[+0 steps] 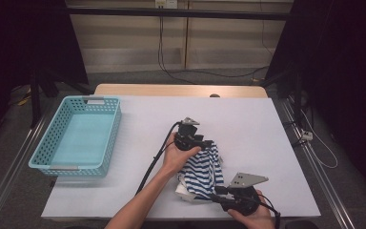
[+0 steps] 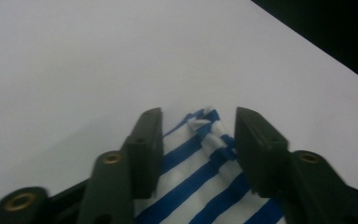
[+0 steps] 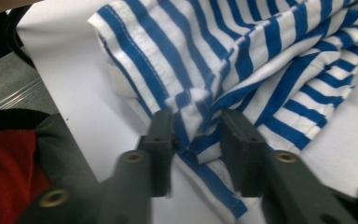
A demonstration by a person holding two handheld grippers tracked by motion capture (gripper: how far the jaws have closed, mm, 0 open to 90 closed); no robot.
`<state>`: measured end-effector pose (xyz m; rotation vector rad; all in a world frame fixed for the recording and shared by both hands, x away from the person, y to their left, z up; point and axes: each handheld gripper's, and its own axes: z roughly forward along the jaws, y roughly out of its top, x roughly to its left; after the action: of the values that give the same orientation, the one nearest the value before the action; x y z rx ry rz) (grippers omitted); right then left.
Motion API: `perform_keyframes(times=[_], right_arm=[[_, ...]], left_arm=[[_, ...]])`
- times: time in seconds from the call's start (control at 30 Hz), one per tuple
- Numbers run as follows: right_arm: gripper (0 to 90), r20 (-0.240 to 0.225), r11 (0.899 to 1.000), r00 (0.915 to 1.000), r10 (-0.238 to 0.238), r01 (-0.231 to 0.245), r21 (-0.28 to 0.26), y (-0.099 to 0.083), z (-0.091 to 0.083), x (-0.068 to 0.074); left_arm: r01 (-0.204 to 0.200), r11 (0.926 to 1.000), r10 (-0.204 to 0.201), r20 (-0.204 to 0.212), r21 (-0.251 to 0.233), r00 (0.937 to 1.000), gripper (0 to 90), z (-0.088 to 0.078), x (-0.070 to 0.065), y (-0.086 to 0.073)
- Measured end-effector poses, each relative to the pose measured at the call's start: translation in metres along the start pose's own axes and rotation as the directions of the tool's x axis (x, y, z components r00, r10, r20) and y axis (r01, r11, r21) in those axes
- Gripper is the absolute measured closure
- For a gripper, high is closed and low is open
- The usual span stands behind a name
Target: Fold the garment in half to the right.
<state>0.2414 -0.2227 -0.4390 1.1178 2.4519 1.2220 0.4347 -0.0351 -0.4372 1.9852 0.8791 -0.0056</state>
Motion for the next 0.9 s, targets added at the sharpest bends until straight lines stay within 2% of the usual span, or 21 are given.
perform_keyframes(times=[0.03,0.13,0.2,0.33,0.4,0.5,0.53,0.57,0.63,0.73,0.77,0.8,0.83,0.9], right_arm=[[60.0,0.006,1.0,1.0,0.002,-0.002,-0.005,0.001,-0.001,0.0],[54.0,0.045,1.0,0.9989,-0.011,0.013,-0.027,0.003,-0.005,-0.001],[48.3,0.051,0.999,0.9987,-0.002,0.005,-0.048,0.005,-0.009,-0.004],[40.7,0.049,0.998,0.9983,0.031,-0.028,-0.064,0.01,-0.011,-0.012],[37.1,0.056,0.997,0.9979,0.034,-0.03,-0.071,0.015,-0.011,-0.017],[36.3,0.062,0.994,0.9972,0.043,-0.037,-0.101,0.025,-0.013,-0.025],[35.5,0.069,0.993,0.9967,0.042,-0.034,-0.111,0.029,-0.013,-0.03],[35.7,0.073,0.992,0.9966,0.037,-0.028,-0.12,0.033,-0.014,-0.033],[36.7,0.079,0.992,0.9964,0.03,-0.02,-0.127,0.041,-0.013,-0.041],[38.3,0.081,0.992,0.9961,0.034,-0.024,-0.127,0.053,-0.007,-0.052],[38.3,0.081,0.992,0.9961,0.034,-0.024,-0.127,0.053,-0.007,-0.052],[40.4,0.093,0.993,0.9953,0.028,-0.017,-0.119,0.063,0.0,-0.062],[40.8,0.092,0.993,0.9955,0.023,-0.012,-0.117,0.067,0.003,-0.066],[45.1,0.125,0.994,0.9921,0.009,0.004,-0.106,0.078,0.012,-0.076]], left_arm=[[0.002,1.0,-0.002,-0.002,-0.004,1.0,41.0,-0.003,0.002,0.0],[-0.003,0.9996,0.002,-0.014,-0.027,0.9999,35.8,-0.012,0.006,0.0],[-0.008,0.9992,0.007,-0.029,-0.04,0.9995,26.4,-0.017,0.008,0.0],[-0.059,0.9974,0.056,-0.065,-0.042,0.9963,12.2,-0.032,0.014,-0.001],[-0.066,0.9961,0.062,-0.067,-0.059,0.9958,6.9,-0.039,0.015,-0.002],[-0.089,0.9939,0.084,-0.086,-0.065,0.9928,4.7,-0.046,0.017,-0.004],[-0.109,0.9915,0.101,-0.109,-0.071,0.9889,4.7,-0.054,0.019,-0.008],[-0.111,0.9908,0.102,-0.117,-0.077,0.9879,4.5,-0.058,0.021,-0.01],[-0.085,0.9919,0.074,-0.114,-0.094,0.9908,4.5,-0.065,0.025,-0.014],[-0.07,0.9909,0.056,-0.117,-0.115,0.9915,4.5,-0.075,0.03,-0.02],[-0.07,0.9909,0.056,-0.117,-0.115,0.9915,4.5,-0.075,0.03,-0.02],[-0.094,0.9891,0.075,-0.162,-0.114,0.9839,4.6,-0.08,0.031,-0.025],[-0.103,0.9868,0.08,-0.173,-0.125,0.9816,4.5,-0.082,0.032,-0.028],[-0.088,0.9891,0.068,-0.161,-0.118,0.9847,4.5,-0.086,0.037,-0.034]])
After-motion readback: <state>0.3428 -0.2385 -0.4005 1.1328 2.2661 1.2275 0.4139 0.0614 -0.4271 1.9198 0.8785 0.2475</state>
